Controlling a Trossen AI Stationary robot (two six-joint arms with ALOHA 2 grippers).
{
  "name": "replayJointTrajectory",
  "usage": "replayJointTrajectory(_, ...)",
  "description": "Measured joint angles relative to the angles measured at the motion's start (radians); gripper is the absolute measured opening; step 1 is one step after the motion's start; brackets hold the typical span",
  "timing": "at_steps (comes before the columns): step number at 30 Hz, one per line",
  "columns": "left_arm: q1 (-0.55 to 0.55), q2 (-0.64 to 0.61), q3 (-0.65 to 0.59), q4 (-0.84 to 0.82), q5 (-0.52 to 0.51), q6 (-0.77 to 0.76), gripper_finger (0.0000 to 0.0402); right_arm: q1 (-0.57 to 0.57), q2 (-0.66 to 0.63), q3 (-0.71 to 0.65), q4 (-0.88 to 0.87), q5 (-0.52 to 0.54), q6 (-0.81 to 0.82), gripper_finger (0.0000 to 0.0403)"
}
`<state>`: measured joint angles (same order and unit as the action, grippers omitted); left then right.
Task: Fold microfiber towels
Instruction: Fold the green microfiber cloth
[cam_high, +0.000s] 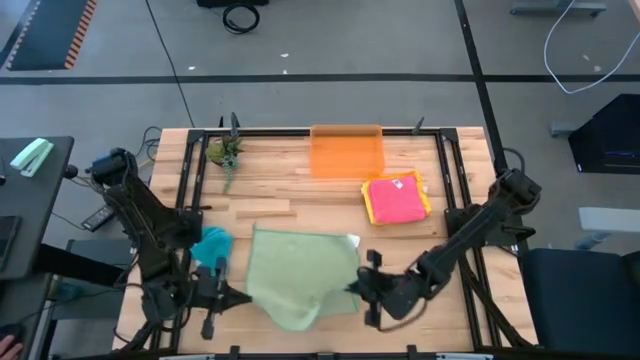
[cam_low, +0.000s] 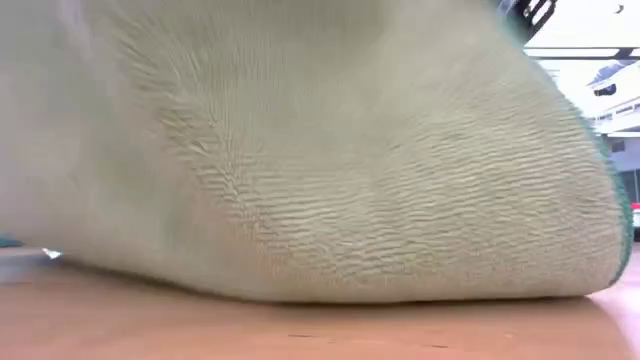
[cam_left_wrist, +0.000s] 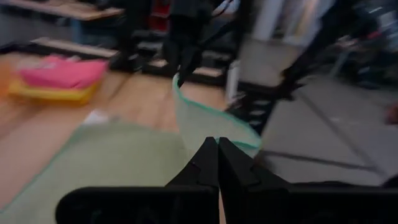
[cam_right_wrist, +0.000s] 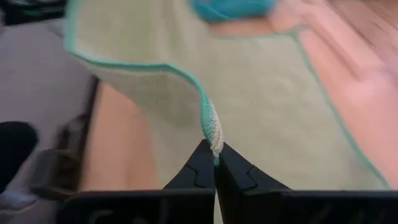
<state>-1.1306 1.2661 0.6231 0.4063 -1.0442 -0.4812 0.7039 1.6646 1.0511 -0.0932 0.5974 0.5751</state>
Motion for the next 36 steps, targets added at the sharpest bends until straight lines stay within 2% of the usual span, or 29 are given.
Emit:
replayJointTrajectory(3, 0.006, -0.001, -0.002, -0.154, -0.056, -0.134, 0.0003, -0.06, 0.0, -0.015, -0.083, -0.001, 0.075, 0.0003)
replayJointTrajectory(6, 0.035, 0.0, -0.001, -0.376, -0.071, -0.36, 0.0005, -0.125, 0.002, -0.052, -0.168, -0.048, 0.162, 0.0003)
replayJointTrajectory(9, 0.069, 0.009, -0.002, -0.583, -0.078, -0.543, 0.0004, -0.164, 0.002, -0.103, -0.173, -0.06, 0.197, 0.0003)
replayJointTrajectory(14, 0.166, 0.021, -0.021, -0.793, -0.027, -0.725, 0.0006, -0.204, 0.002, -0.162, -0.174, -0.093, 0.259, 0.0003)
replayJointTrajectory(25, 0.372, 0.113, -0.035, -0.83, 0.189, -0.712, 0.0008, -0.27, 0.002, -0.197, -0.173, -0.097, 0.228, 0.0003)
replayJointTrajectory(36, 0.429, 0.125, -0.035, -0.944, 0.198, -0.737, 0.0006, -0.297, 0.002, -0.197, -0.183, -0.098, 0.217, 0.0003)
